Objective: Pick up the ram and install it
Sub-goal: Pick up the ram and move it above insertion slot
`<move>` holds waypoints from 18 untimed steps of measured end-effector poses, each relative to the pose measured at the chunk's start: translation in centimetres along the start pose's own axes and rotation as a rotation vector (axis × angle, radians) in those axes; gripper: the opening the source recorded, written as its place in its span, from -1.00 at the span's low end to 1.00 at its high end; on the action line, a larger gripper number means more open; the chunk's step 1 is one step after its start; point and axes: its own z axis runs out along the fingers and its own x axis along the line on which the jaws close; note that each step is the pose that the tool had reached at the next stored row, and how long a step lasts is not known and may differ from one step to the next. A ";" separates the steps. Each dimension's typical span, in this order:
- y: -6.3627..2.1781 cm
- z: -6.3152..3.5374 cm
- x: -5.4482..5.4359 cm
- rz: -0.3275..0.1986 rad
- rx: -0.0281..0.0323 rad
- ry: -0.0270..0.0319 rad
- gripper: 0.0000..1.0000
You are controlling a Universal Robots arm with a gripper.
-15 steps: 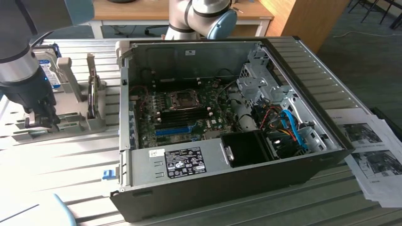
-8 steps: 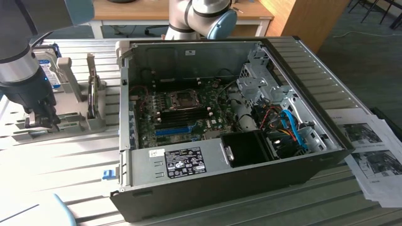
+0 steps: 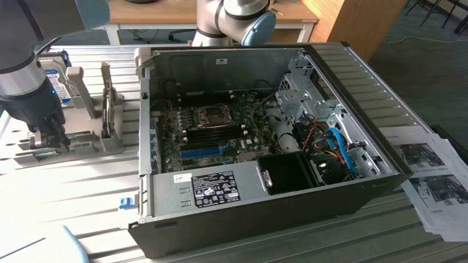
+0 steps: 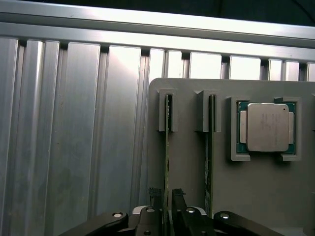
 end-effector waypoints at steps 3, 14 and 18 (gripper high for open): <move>0.00 0.00 0.0 0.000 0.0000 0.0000 -0.57; 0.00 0.00 0.1 0.000 0.0000 0.0000 -0.57; 0.00 0.00 0.1 0.000 0.0000 0.0000 -0.57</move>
